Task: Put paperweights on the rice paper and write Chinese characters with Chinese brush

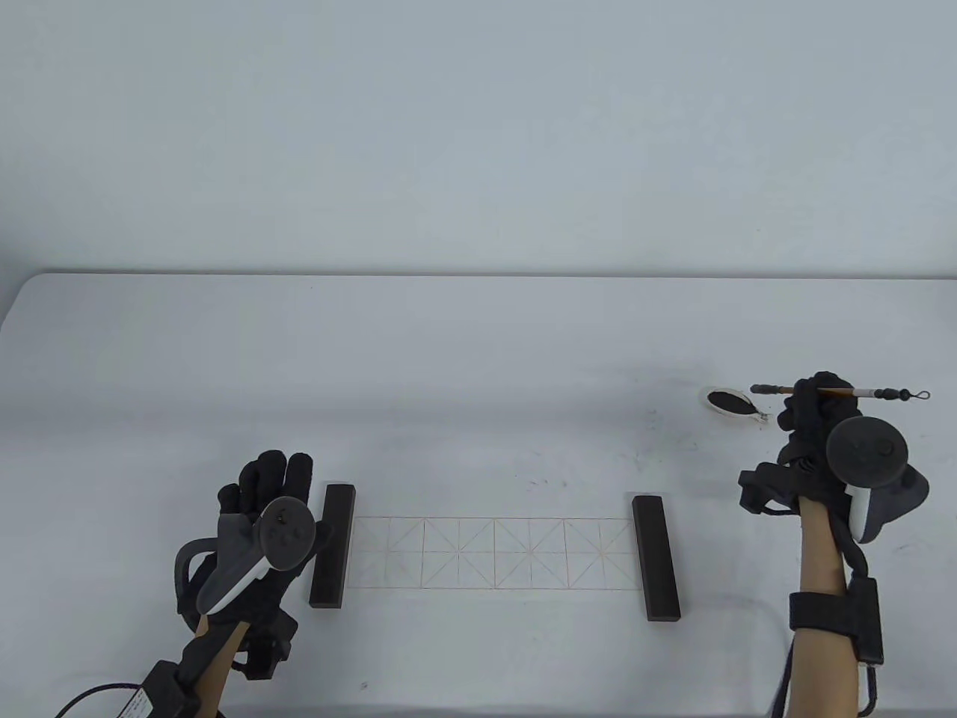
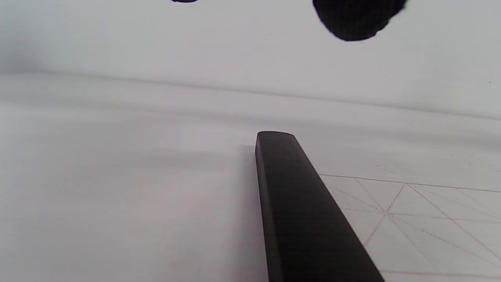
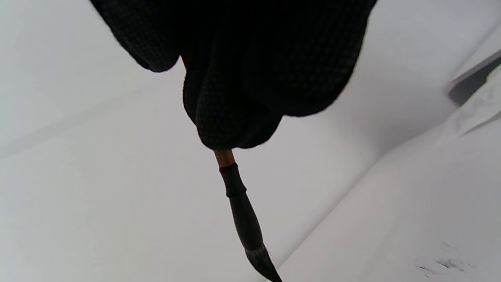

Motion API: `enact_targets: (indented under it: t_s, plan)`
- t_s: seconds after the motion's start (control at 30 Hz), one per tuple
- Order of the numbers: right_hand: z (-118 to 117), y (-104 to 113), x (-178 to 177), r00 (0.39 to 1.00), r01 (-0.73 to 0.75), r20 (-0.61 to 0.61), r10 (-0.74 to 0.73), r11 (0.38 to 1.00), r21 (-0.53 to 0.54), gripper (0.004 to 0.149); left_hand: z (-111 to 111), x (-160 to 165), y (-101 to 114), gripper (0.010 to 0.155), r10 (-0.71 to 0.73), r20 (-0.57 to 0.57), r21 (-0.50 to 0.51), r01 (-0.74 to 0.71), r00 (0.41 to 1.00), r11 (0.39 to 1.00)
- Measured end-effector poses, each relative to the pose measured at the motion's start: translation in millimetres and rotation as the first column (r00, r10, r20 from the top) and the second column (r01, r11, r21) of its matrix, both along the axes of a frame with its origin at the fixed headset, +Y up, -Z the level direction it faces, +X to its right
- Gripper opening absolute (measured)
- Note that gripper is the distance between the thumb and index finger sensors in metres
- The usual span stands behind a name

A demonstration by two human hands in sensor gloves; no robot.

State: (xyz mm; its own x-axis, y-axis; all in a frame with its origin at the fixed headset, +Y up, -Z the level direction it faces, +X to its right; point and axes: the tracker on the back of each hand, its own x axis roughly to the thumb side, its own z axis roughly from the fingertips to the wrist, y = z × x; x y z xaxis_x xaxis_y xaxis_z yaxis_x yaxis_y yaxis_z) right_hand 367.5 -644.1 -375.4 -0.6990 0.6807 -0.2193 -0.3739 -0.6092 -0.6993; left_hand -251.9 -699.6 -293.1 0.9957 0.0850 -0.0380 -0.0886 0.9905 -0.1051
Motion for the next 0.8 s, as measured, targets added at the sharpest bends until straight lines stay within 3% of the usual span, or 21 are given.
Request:
enact_targets:
  t_s: [0.3,0.8]
  plan:
    - [-15.6,-35.0,17.9,0.988,0.153,0.027,-0.152,0.987,-0.053,0.047,-1.4,0.0,-1.3,0.086,0.001,-0.007,-0.023,-0.001,1.000,1.000]
    - [-19.1,-51.5,26.4,0.986,0.164,0.037,-0.161,0.979,-0.118,0.050,-1.7,0.9,-0.1,0.086,-0.004,-0.005,-0.033,0.004,1.000,0.999]
